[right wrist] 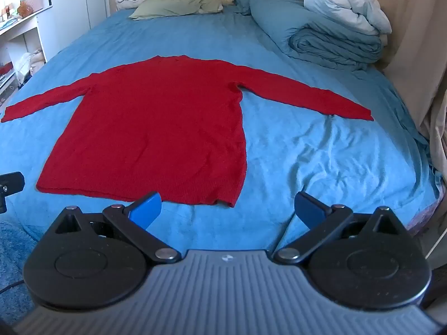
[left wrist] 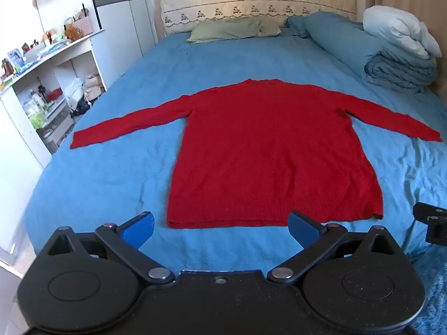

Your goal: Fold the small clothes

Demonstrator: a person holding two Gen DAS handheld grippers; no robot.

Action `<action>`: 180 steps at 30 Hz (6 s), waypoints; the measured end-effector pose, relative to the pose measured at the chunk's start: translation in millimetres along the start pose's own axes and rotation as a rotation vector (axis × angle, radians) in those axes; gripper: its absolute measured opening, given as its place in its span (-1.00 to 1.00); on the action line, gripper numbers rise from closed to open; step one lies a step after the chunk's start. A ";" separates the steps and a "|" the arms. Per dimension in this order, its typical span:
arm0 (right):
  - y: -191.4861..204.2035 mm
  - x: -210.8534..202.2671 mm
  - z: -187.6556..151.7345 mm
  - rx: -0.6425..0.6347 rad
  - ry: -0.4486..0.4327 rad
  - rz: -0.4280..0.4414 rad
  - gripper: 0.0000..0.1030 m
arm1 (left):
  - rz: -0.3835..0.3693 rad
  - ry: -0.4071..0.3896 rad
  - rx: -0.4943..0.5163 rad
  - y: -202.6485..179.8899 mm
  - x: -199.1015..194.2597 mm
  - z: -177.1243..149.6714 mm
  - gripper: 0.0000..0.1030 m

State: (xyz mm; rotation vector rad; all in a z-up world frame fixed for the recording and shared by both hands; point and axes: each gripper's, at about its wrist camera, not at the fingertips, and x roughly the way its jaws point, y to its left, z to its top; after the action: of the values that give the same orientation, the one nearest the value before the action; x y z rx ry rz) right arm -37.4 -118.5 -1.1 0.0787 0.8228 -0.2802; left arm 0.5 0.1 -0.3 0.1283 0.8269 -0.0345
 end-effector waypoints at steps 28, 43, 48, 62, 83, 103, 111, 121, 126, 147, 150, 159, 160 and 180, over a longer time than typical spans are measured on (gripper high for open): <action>0.3 3.7 1.2 0.003 -0.001 0.008 1.00 | -0.031 -0.085 -0.012 -1.1 -7.4 2.1 1.00; 2.4 6.6 1.8 0.004 0.002 0.007 1.00 | -0.023 -0.100 0.006 -6.4 -9.6 2.7 1.00; 1.9 5.9 1.7 0.013 0.001 0.009 1.00 | -0.025 -0.092 0.011 -5.3 -8.8 2.4 1.00; 1.0 4.1 1.9 0.010 -0.006 0.004 1.00 | -0.003 -0.104 0.025 -8.5 -10.8 2.2 1.00; 2.8 3.5 1.3 -0.005 -0.010 0.004 1.00 | -0.031 -0.087 -0.002 -2.6 -7.8 4.4 1.00; 4.3 0.0 2.8 -0.002 -0.017 0.008 1.00 | -0.035 -0.096 -0.007 -1.6 -11.0 4.7 1.00; -25.5 -14.8 30.0 0.058 -0.105 -0.004 1.00 | -0.086 -0.196 0.023 -17.8 -21.0 47.9 1.00; -125.1 31.8 98.7 0.193 -0.209 -0.137 1.00 | -0.242 -0.253 0.037 -72.5 43.0 151.1 1.00; -182.2 86.9 128.6 0.251 -0.218 -0.185 1.00 | -0.327 -0.213 0.013 -107.3 104.4 209.0 1.00; -328.6 375.0 110.4 0.515 -0.126 -0.230 0.73 | -0.362 0.112 0.167 -270.5 411.8 260.8 0.86; -334.7 387.1 108.6 0.564 -0.177 -0.219 0.69 | -0.354 0.137 0.168 -276.9 431.0 258.2 0.85; -344.5 394.9 118.1 0.649 -0.207 -0.294 -0.52 | -0.269 0.126 0.241 -291.4 448.0 257.9 1.00; -342.1 395.1 122.8 0.633 -0.192 -0.305 -0.58 | -0.269 0.134 0.247 -295.1 452.3 259.9 1.00; -13.8 326.4 316.7 0.207 -0.456 0.399 -0.61 | -0.116 -0.004 -0.083 -13.2 358.2 275.5 1.00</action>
State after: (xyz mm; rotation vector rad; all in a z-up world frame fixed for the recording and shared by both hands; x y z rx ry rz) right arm 395.0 -258.2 -24.4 0.3551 0.3110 -0.0003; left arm 443.4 -41.1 -80.5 0.0021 0.8294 -0.1091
